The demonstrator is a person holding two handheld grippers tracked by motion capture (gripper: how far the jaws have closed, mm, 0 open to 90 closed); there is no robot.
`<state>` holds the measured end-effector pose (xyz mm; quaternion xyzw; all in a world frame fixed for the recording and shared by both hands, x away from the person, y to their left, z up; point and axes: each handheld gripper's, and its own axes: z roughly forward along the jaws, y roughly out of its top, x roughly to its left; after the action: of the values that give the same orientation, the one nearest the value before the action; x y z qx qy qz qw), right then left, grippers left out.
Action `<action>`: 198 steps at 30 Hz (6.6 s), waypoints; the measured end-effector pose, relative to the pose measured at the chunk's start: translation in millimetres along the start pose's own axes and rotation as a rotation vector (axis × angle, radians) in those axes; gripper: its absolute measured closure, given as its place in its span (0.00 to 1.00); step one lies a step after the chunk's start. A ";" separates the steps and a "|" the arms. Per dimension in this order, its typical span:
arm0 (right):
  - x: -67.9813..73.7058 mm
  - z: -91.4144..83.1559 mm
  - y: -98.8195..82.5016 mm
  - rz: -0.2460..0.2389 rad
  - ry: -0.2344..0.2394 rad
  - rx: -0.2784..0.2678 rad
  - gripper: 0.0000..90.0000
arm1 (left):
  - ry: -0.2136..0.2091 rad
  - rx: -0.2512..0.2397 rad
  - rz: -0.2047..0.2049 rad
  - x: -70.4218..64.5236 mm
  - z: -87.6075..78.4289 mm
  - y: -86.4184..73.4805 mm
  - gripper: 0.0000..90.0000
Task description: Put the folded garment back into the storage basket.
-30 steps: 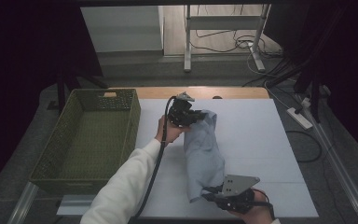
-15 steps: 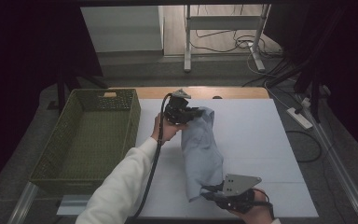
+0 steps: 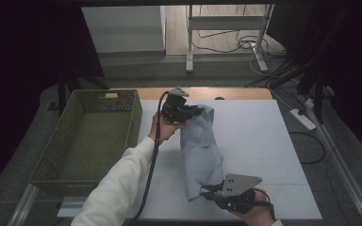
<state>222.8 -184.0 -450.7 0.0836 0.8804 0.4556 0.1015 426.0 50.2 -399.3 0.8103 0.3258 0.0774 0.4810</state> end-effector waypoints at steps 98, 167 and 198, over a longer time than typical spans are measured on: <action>-22.5 55.6 71.1 -0.080 0.041 -0.088 0.87 | 0.146 -0.097 -0.019 40.8 -106.3 5.8 0.91; -24.2 105.3 128.3 -0.137 0.081 -0.133 0.87 | 0.259 -0.153 -0.054 69.6 -187.7 -11.8 0.91; -23.0 124.0 147.3 -0.150 0.102 -0.150 0.87 | 0.301 -0.161 -0.067 78.5 -215.3 -18.7 0.91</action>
<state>284.7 -8.0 -397.7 -0.0137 0.8516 0.5150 0.0965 383.9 260.5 -316.4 0.7370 0.4137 0.2078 0.4924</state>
